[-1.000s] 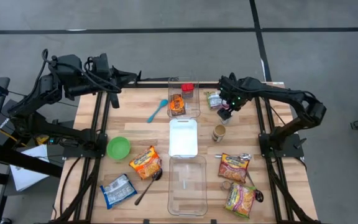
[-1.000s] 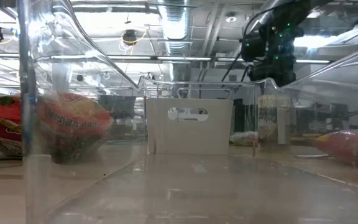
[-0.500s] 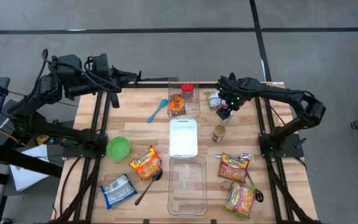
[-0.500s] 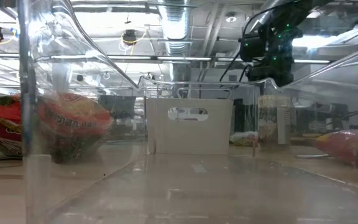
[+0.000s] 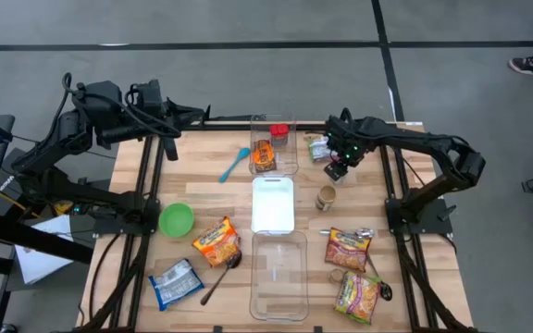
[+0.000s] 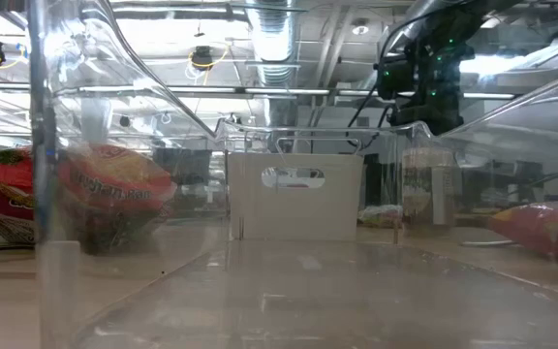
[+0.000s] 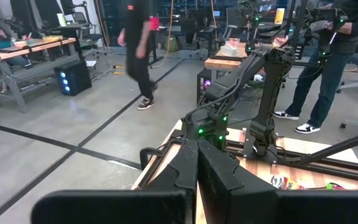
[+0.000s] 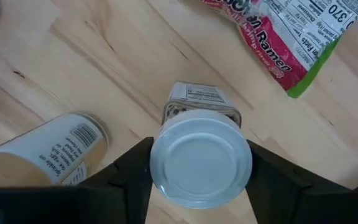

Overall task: Pick & Place Food Item
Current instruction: Put the white seasoning bottle into the top transparent bin

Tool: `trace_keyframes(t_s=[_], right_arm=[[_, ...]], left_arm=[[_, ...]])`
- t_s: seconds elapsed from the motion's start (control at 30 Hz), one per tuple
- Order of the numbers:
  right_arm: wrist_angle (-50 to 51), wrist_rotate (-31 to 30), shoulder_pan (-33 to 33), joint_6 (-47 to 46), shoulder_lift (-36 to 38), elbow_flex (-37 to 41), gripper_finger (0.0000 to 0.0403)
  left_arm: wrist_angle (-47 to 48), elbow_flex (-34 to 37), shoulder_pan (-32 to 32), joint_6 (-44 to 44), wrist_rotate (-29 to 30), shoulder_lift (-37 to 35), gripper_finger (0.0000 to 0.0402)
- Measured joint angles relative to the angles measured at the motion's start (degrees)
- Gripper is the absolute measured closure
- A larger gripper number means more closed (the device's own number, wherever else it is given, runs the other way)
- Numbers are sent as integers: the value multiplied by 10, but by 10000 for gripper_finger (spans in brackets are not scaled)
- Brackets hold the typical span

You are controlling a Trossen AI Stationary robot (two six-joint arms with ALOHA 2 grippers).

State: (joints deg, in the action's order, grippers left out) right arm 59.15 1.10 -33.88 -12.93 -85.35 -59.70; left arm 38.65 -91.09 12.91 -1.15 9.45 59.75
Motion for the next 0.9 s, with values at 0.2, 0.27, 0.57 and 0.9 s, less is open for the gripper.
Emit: trace_keyframes(t_s=[0.2, 0.27, 0.57, 0.9], right_arm=[[4, 3, 14, 7, 20, 3, 204], [4, 4, 17, 5, 35, 3, 204], [5, 25, 16, -20, 106, -64, 204], [-10, 61, 57, -28, 60, -284, 204]], left_arm=[[0, 0, 0, 0, 0, 0, 399], [0, 0, 0, 0, 0, 0, 399], [-2, 0, 0, 0, -2, 0, 399], [-2, 0, 0, 0, -2, 0, 399]])
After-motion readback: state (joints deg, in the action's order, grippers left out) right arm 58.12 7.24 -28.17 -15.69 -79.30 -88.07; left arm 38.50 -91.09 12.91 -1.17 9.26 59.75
